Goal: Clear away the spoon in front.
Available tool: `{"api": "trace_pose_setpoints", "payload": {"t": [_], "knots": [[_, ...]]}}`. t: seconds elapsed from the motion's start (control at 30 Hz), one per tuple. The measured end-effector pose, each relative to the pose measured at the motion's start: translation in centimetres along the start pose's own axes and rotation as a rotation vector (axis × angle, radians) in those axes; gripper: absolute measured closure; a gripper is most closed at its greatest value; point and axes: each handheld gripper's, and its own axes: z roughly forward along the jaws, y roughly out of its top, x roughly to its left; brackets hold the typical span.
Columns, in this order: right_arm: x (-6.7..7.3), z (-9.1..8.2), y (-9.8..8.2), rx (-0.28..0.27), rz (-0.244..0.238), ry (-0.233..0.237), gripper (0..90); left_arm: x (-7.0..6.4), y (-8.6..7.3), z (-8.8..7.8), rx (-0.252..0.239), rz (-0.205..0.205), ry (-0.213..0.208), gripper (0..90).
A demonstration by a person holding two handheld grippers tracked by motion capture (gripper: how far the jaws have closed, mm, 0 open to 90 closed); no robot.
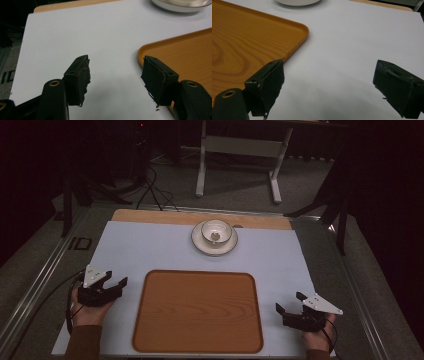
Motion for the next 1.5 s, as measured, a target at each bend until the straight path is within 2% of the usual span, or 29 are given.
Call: {"api": "trace_pose_setpoints", "payload": {"t": [0.57,1.0,1.2,1.5], "knots": [[0.0,0.0,0.0,-0.005,0.006,0.005,10.1,-0.7,3.2,0.5,-0.039,0.035,-0.026,38.2],[-0.1,-0.1,0.0,-0.014,0.006,0.014,10.1,-1.6,6.1,1.0,-0.067,0.079,-0.041,38.3],[-0.1,-0.1,0.0,-0.017,0.005,0.014,10.1,-2.3,7.0,1.4,-0.075,0.105,-0.051,38.0],[-0.1,-0.2,0.1,-0.019,0.004,0.017,10.1,-3.0,8.0,2.3,-0.083,0.114,-0.071,38.1]]}}
